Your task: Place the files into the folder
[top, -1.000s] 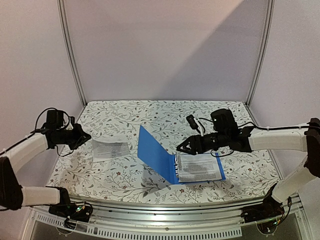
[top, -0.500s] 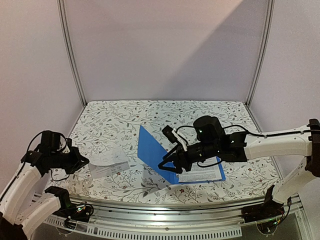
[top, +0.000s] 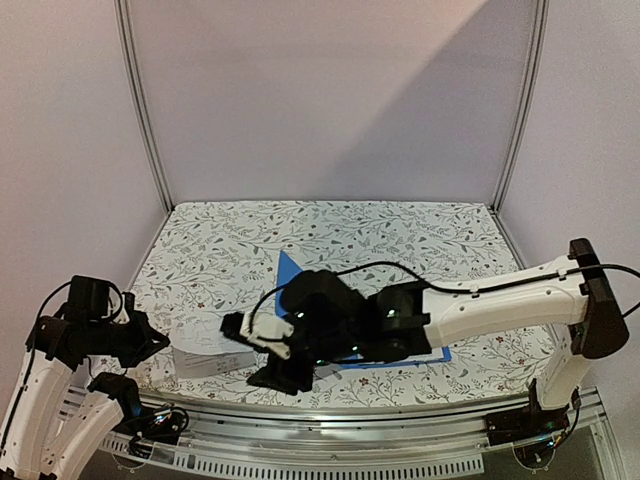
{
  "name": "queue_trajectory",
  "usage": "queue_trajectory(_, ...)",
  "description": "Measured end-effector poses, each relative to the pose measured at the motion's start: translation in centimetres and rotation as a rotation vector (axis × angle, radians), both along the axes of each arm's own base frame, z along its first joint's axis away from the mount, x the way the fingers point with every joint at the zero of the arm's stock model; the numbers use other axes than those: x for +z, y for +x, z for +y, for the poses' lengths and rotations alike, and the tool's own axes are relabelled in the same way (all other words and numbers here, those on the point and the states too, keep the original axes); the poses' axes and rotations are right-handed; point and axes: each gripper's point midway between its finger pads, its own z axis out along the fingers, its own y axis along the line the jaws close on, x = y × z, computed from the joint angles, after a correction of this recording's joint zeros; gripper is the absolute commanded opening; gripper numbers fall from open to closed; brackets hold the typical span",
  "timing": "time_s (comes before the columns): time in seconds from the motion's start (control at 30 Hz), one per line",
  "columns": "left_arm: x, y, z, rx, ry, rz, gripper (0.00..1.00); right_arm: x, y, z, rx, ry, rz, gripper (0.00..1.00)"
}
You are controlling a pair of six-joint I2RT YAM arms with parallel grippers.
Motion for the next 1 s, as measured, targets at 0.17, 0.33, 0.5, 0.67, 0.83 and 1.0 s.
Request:
queue_trajectory(0.17,1.0,0.1,-0.1,-0.016,0.003,-0.018,0.0,-0.7,-1.8,4.4,0.05,-0.058,-0.294,0.63)
queue_trajectory(0.33,1.7,0.4,-0.4,-0.034,-0.003,-0.024,0.0,-3.4,-0.5,6.8,0.038,-0.15,-0.556,0.75)
queue_trajectory(0.5,2.5,0.6,-0.6,-0.049,-0.006,-0.04,0.0,-6.3,2.6,7.9,-0.01,-0.245,-0.781,0.78)
queue_trajectory(0.67,2.7,0.6,-0.7,-0.058,-0.011,-0.044,0.0,-8.2,4.6,9.1,-0.058,-0.281,-0.926,0.74)
queue_trajectory(0.83,2.8,0.6,-0.9,-0.065,-0.016,-0.048,0.0,-9.6,5.6,10.1,-0.085,-0.274,-0.986,0.55)
queue_trajectory(1.0,2.8,0.5,-0.9,-0.071,-0.018,-0.051,0.0,-10.2,7.3,10.8,-0.119,-0.253,-1.007,0.13)
